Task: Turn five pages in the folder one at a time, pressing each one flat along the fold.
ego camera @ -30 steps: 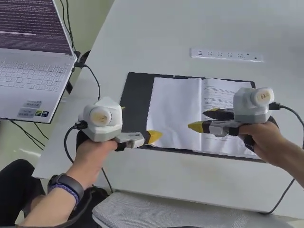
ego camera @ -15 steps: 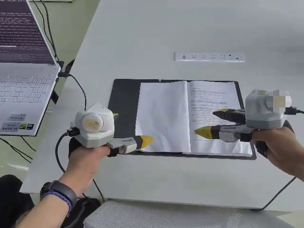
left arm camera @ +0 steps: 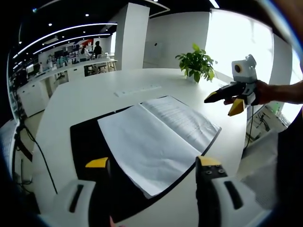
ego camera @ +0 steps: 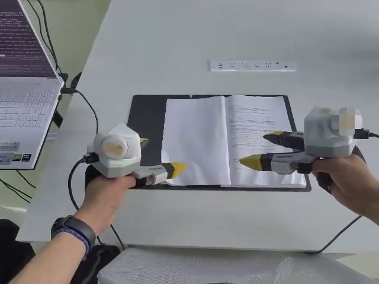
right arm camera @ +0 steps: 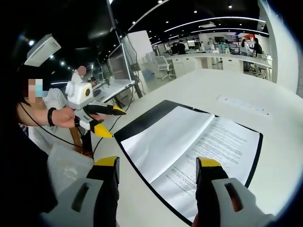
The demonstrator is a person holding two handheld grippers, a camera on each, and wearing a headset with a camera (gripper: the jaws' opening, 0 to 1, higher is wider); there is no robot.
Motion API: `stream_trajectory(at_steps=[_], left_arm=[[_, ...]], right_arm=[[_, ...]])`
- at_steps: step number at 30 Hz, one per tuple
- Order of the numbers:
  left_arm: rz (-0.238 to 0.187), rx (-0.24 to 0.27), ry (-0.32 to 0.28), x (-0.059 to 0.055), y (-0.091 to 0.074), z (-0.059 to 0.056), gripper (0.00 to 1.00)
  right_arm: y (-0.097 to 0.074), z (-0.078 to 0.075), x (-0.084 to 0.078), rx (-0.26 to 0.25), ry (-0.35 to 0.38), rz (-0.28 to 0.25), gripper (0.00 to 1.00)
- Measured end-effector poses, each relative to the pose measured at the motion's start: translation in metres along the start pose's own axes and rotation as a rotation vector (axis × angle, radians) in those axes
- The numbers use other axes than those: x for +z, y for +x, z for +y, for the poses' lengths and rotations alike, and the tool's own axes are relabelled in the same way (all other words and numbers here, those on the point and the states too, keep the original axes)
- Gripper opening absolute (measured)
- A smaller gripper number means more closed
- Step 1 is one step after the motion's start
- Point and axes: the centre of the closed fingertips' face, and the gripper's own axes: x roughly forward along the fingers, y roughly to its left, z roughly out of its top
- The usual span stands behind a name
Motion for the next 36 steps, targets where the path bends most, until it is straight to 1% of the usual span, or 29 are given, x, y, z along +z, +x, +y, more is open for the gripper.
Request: stream_trajectory(at_steps=[1,4,6,7,8,10,15,19,23,26,29,33,34,36], left_arm=[[0.003,-0.001,0.004,-0.001,0.002,0.001,0.71],[0.016,-0.008,0.011,-0.006,0.009,-0.002,0.66],[0.021,-0.021,0.016,-0.009,0.012,-0.005,0.59],[0.022,-0.025,0.021,-0.010,0.013,-0.006,0.53],[0.020,-0.027,0.025,-0.011,0.014,-0.008,0.50],[0.023,-0.036,0.023,-0.015,0.018,-0.010,0.47],[0.059,-0.042,0.026,-0.034,0.027,-0.012,0.37],[0.080,-0.040,0.013,-0.047,0.032,-0.010,0.30],[0.121,-0.011,0.028,-0.062,0.036,-0.002,0.21],[0.136,-0.004,0.028,-0.069,0.038,0.000,0.18],[0.151,0.010,0.040,-0.075,0.038,0.004,0.14],[0.170,0.017,0.041,-0.084,0.038,0.005,0.13],[0.158,0.024,0.041,-0.083,0.037,0.006,0.11],[0.160,0.033,0.036,-0.083,0.038,0.008,0.10]], right_arm=[[-0.001,-0.001,0.000,-0.002,0.001,-0.002,0.64],[-0.004,-0.002,0.000,-0.004,0.006,-0.004,0.64],[-0.006,-0.002,-0.002,-0.007,0.009,-0.001,0.63],[-0.006,-0.002,-0.003,-0.007,0.010,0.001,0.63],[-0.007,-0.002,-0.005,-0.008,0.010,0.005,0.63],[-0.009,-0.001,-0.008,-0.008,0.012,0.011,0.63],[-0.011,-0.001,-0.014,-0.011,0.025,0.019,0.62],[-0.011,0.002,-0.018,-0.006,0.025,0.032,0.62],[-0.010,0.004,-0.020,-0.002,0.028,0.037,0.62],[-0.008,0.004,-0.020,0.001,0.034,0.040,0.62],[-0.005,0.006,-0.020,0.006,0.031,0.046,0.62],[0.000,0.009,-0.020,0.016,0.031,0.050,0.62],[0.001,0.009,-0.020,0.018,0.031,0.051,0.62],[0.004,0.009,-0.019,0.023,0.028,0.056,0.62]])
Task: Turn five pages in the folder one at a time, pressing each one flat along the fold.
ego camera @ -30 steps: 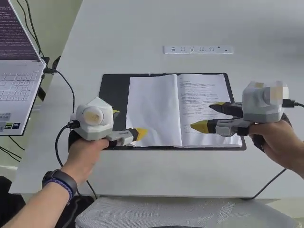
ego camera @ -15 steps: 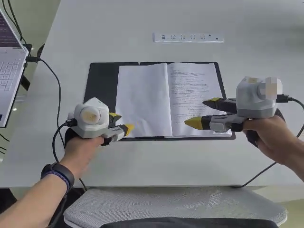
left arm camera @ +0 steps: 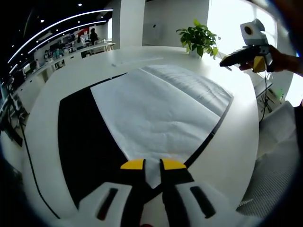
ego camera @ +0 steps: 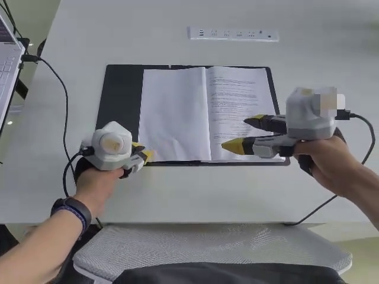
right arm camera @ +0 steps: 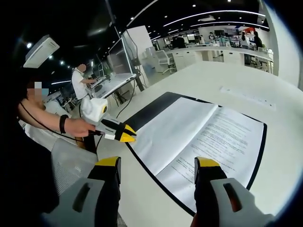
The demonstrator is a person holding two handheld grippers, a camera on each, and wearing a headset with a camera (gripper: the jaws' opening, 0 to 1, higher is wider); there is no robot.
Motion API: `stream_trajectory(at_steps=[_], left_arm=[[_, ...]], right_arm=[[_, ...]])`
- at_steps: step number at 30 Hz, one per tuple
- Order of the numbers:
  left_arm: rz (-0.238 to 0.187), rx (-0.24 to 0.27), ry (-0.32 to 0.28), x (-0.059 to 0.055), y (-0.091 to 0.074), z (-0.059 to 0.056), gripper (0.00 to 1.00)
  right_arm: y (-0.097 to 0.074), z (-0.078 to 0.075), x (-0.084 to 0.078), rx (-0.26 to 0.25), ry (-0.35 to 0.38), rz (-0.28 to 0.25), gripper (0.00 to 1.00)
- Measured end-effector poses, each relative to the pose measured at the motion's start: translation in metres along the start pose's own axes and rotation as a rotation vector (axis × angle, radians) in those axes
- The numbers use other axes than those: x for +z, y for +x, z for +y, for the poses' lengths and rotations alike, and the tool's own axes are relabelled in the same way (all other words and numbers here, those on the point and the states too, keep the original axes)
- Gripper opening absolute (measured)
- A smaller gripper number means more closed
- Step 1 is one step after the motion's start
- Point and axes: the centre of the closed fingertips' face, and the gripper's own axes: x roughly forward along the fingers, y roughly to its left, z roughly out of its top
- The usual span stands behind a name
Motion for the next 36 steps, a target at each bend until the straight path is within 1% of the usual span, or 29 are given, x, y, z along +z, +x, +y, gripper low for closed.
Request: stream_trajectory(at_steps=[2,4,7,12,19,23,29,32,36], left_arm=[[-0.002,0.002,0.008,0.000,0.000,-0.001,0.11],[0.003,0.005,0.042,0.000,0.001,-0.001,0.11],[0.006,0.005,0.051,0.000,0.001,-0.001,0.12],[0.002,0.008,0.044,0.000,0.001,-0.001,0.12],[-0.001,0.009,0.031,0.000,0.001,0.001,0.11],[-0.002,0.011,0.020,0.000,0.001,0.001,0.11],[-0.003,0.017,-0.001,0.000,0.002,0.003,0.10],[-0.005,0.021,-0.006,0.000,0.001,0.003,0.10],[-0.009,0.024,-0.023,-0.001,0.003,0.005,0.10]], right_arm=[[0.003,0.000,0.001,0.006,-0.003,0.004,0.62],[0.006,0.000,0.001,0.012,-0.007,0.009,0.62],[0.011,-0.002,0.004,0.021,-0.012,0.013,0.61],[0.021,-0.008,0.010,0.031,-0.023,0.015,0.61],[0.038,-0.023,0.021,0.039,-0.033,0.016,0.57],[0.051,-0.037,0.028,0.041,-0.003,-0.001,0.50],[0.072,-0.054,0.029,0.049,0.044,0.002,0.41],[0.083,-0.060,0.035,0.062,0.096,-0.029,0.35],[0.094,-0.068,0.039,0.063,0.129,-0.046,0.28]])
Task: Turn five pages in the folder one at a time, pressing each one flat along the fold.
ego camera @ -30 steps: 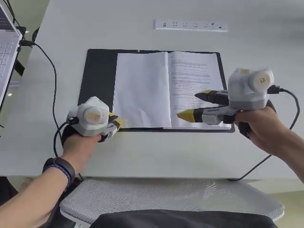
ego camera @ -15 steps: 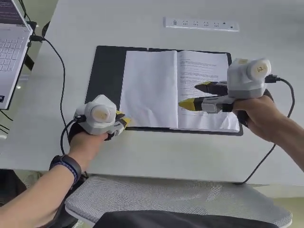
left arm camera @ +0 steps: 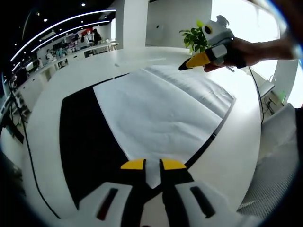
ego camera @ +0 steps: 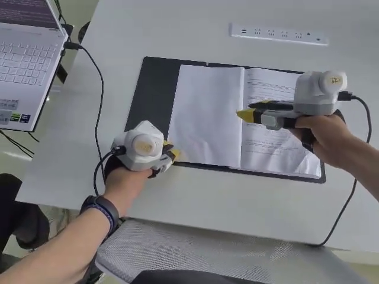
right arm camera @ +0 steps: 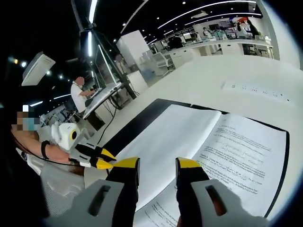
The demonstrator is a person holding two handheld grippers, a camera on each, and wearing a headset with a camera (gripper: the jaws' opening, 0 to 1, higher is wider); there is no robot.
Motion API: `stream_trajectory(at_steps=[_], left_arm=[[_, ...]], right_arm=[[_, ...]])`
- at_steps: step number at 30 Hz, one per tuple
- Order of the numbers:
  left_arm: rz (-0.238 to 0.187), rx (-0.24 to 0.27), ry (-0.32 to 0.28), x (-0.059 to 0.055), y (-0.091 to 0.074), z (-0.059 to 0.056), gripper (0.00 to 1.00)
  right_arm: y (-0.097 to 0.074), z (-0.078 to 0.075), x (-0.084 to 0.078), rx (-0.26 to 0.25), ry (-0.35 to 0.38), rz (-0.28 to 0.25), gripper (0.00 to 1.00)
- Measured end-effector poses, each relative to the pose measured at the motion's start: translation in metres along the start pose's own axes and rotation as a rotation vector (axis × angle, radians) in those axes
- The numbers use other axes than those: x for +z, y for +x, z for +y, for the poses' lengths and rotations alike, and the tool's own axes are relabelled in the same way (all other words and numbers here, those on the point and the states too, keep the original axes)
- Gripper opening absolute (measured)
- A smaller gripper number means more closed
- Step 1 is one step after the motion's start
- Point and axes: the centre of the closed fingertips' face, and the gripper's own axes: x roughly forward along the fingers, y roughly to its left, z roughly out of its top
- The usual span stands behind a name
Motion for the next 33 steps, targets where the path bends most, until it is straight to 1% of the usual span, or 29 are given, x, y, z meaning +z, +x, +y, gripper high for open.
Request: stream_trajectory(at_steps=[5,10,12,16,17,19,23,27,28,33], left_arm=[[0.002,0.006,-0.006,-0.001,0.002,0.001,0.11],[0.005,0.007,-0.008,-0.002,0.003,0.004,0.10],[0.007,0.008,-0.009,-0.002,0.004,0.004,0.10],[0.014,0.008,-0.010,-0.003,0.004,0.003,0.10],[0.017,0.009,-0.002,-0.003,0.004,0.003,0.10],[0.019,0.010,-0.002,-0.003,0.004,0.004,0.10],[0.017,0.010,-0.009,-0.003,0.005,0.005,0.09],[0.018,0.008,-0.009,-0.004,0.005,0.005,0.09],[0.018,0.008,-0.010,-0.004,0.005,0.005,0.09],[0.019,0.009,-0.009,-0.004,0.005,0.005,0.08]], right_arm=[[0.013,-0.009,-0.001,0.004,0.047,-0.010,0.24],[0.023,-0.016,-0.007,0.004,0.093,-0.008,0.20],[0.025,-0.018,-0.007,0.005,0.107,-0.023,0.18],[0.027,-0.019,-0.004,0.017,0.126,-0.057,0.10],[0.027,-0.020,-0.002,0.021,0.139,-0.073,0.09],[0.027,-0.022,-0.001,0.023,0.158,-0.088,0.06],[0.029,-0.028,-0.005,0.013,0.173,-0.084,0.05],[0.030,-0.030,-0.016,0.008,0.175,-0.060,0.05],[0.029,-0.031,-0.015,0.009,0.185,-0.077,0.03],[0.027,-0.032,-0.017,0.011,0.203,-0.090,0.00]])
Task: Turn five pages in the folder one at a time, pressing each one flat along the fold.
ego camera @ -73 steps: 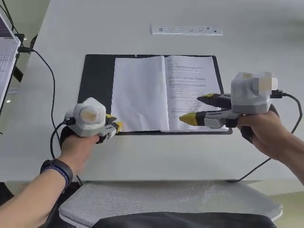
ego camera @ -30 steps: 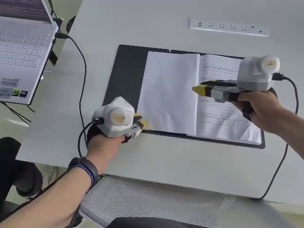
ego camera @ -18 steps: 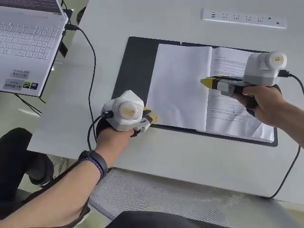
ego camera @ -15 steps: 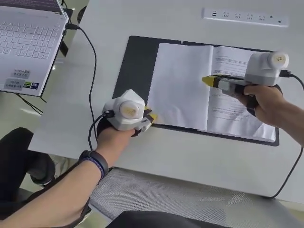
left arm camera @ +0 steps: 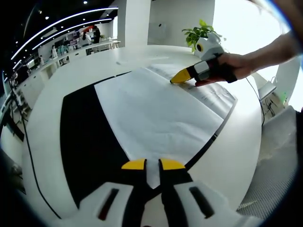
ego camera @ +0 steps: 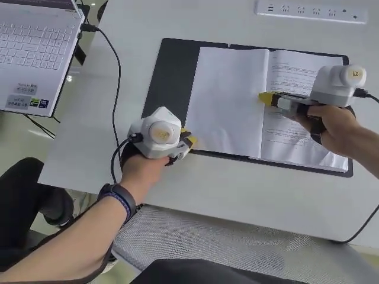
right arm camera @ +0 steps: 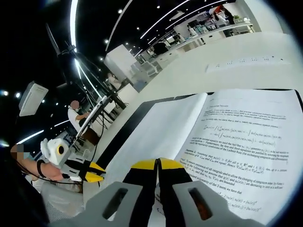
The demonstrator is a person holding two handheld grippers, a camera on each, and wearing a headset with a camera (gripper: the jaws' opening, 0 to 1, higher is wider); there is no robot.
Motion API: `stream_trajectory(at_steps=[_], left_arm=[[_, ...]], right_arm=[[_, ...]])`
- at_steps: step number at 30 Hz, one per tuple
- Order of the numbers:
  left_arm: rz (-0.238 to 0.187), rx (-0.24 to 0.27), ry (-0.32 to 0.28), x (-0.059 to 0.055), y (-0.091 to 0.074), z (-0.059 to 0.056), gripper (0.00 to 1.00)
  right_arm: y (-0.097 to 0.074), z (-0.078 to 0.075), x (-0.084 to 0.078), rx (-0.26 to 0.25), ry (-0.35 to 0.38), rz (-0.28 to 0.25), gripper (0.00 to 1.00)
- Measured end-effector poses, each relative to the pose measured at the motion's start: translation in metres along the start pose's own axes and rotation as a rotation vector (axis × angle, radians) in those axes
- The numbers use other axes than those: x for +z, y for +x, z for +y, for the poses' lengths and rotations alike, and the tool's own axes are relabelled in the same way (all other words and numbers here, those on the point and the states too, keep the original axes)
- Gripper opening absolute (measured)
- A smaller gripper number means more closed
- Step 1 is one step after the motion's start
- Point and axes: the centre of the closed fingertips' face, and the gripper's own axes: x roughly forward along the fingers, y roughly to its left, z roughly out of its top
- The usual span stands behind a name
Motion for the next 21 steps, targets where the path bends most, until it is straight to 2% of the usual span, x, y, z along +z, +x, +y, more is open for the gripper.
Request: stream_trajectory(at_steps=[12,18,21], left_arm=[[-0.002,0.007,0.001,-0.0002,0.0004,0.0003,0.08],[-0.002,0.007,-0.006,0.0004,-0.0002,0.0004,0.07],[-0.002,0.006,-0.005,0.0025,-0.0041,-0.0029,0.07]], right_arm=[[-0.0001,0.0003,0.0009,0.027,0.029,-0.022,0.00],[0.0018,-0.0012,0.0021,0.054,0.031,-0.006,0.00],[0.0063,-0.0073,0.0085,0.041,0.044,-0.025,0.00]])
